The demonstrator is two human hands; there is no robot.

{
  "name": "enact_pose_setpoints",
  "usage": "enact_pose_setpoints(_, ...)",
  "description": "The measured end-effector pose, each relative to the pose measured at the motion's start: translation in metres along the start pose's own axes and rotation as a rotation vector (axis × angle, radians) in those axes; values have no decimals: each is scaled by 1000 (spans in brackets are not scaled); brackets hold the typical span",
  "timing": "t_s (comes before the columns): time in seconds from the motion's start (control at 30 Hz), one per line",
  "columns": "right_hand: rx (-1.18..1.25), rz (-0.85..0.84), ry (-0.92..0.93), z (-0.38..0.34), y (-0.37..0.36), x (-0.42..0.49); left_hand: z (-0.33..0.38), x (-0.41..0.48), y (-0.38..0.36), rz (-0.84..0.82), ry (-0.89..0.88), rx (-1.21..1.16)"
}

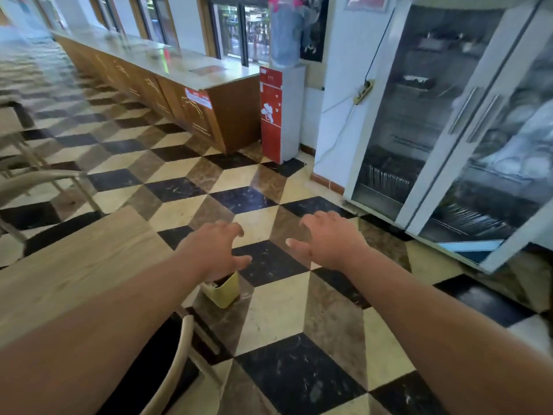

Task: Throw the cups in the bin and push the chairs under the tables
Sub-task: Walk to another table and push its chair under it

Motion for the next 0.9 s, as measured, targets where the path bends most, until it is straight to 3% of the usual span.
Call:
enact_pose_setpoints(0.17, 15, 38, -98, 64, 21, 13, 52, 48, 16, 51, -76, 29)
enact_pose_setpoints(0.33, -25, 1, -135, 91, 22, 50, 60, 104, 13, 25, -123, 45)
enact_pose_setpoints(0.7, -97, -104, -197, 104, 50, 223, -28, 281, 36, -103, -90, -53)
enact_pose_setpoints(0.9, -133, -51, -141, 84, 81, 320, -88, 366, 75, -99, -37, -26)
Point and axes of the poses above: each hand's wrist, its own x-axis towards the middle knuckle, its own y-axis out of the back of the hand, z = x × y, the point moved 10 cm from there along x, towards the middle knuckle, and after that the axes turned 6 degrees about x, right-handed, at the moved point
